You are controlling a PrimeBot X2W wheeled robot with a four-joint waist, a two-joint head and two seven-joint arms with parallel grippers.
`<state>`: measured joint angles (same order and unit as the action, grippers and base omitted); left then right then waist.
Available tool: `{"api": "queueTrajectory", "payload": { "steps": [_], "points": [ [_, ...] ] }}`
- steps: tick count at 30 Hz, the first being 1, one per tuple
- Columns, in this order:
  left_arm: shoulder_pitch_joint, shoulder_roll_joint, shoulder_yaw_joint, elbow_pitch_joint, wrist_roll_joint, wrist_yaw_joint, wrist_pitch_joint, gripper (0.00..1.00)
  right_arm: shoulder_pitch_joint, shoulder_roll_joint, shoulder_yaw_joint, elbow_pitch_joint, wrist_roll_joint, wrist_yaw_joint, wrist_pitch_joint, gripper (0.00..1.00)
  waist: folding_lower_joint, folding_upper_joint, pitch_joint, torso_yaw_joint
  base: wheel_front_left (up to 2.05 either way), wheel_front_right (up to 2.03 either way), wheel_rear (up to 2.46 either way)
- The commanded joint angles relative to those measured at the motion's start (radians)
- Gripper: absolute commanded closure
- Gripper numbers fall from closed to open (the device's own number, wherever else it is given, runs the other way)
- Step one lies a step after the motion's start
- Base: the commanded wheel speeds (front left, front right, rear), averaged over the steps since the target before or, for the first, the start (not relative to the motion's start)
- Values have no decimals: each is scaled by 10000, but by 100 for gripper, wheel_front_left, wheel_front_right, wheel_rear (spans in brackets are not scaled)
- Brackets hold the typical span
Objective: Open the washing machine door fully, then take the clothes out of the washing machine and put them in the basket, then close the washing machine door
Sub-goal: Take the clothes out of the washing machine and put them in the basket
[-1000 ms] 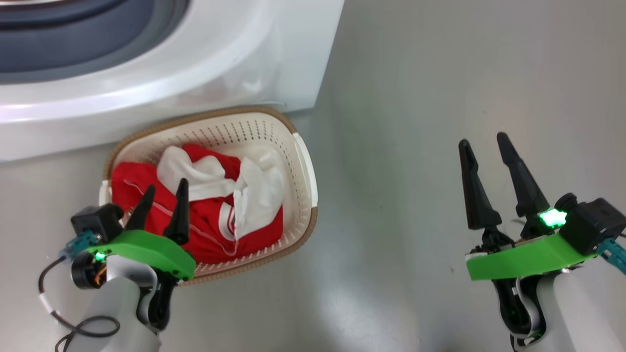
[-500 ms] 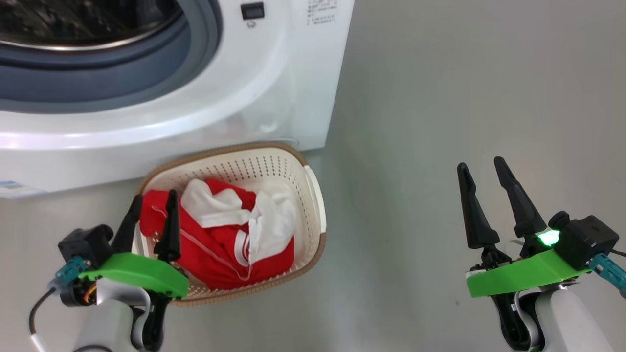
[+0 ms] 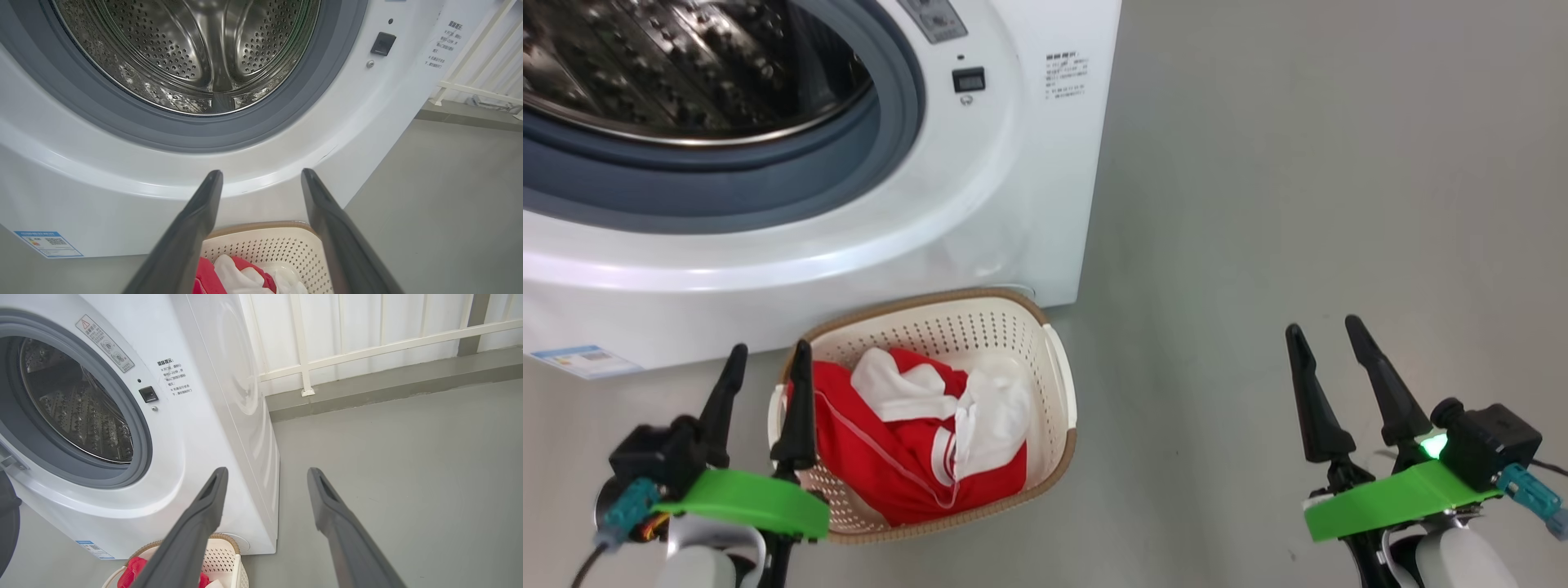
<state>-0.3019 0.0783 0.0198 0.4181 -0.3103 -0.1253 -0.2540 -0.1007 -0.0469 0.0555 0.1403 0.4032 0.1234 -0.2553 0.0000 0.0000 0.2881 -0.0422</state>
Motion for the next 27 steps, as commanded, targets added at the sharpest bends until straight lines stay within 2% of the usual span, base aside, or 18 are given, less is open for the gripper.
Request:
{"api": "queueTrajectory", "payload": {
  "steps": [1,16,27],
  "points": [
    [231,157,338,-410,172,-54,-78,0,105,-33,195,-192,-115,73,-65,0,0,0,-241,47,0,0,0],
    [1685,6,824,-2122,1105,-54,-78,0,924,-33,-127,-246,-188,73,-65,0,0,0,-889,223,0,0,0],
    [2353,-104,1062,-2638,1146,-54,-78,0,1265,-33,-232,-251,-173,73,-65,0,0,0,-1076,209,0,0,0]
  ]
}}
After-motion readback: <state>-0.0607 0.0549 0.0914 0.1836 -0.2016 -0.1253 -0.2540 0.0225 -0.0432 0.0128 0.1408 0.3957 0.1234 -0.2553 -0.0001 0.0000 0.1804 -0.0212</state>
